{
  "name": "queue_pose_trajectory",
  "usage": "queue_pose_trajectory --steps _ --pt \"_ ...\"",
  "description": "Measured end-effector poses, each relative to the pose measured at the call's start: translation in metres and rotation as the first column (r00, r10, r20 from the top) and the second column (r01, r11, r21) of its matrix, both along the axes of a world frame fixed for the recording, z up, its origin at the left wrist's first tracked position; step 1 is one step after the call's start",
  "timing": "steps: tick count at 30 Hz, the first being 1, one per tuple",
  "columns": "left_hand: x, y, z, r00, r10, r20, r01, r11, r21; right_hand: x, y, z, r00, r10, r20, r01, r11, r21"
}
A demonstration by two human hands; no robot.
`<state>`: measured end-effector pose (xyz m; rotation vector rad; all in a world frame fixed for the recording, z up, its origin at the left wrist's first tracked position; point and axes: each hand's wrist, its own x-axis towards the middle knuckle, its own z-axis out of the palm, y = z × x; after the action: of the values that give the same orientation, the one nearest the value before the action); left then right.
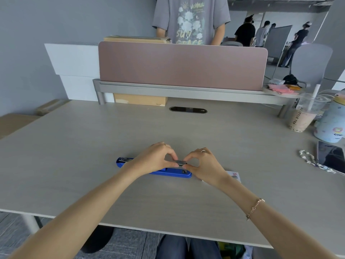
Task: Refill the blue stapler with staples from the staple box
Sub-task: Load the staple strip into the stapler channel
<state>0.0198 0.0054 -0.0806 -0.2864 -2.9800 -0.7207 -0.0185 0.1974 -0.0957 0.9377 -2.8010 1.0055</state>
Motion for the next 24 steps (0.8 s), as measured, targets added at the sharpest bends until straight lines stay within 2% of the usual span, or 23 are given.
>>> queue_pose_trajectory --steps 7,14,20,24 --pt "-0.004 0.002 0.002 0.997 0.016 0.07 -0.022 0.996 0.088 0.001 0.001 0.002 0.997 -0.026 0.075 0.027 1.0 -0.011" --pt "-0.008 0.002 -0.001 0.998 -0.015 0.063 0.013 1.0 0.023 0.0 0.001 0.005 0.997 -0.034 0.069 0.031 0.999 0.041" --pt "0.001 -0.007 -0.005 0.996 -0.064 0.069 0.062 0.997 0.038 0.002 0.002 0.003 0.998 -0.037 0.058 0.036 0.999 0.027" --pt "0.008 -0.032 -0.005 0.998 -0.022 0.063 0.022 1.0 0.001 0.003 0.003 0.002 0.998 -0.036 0.054 0.036 0.999 0.013"
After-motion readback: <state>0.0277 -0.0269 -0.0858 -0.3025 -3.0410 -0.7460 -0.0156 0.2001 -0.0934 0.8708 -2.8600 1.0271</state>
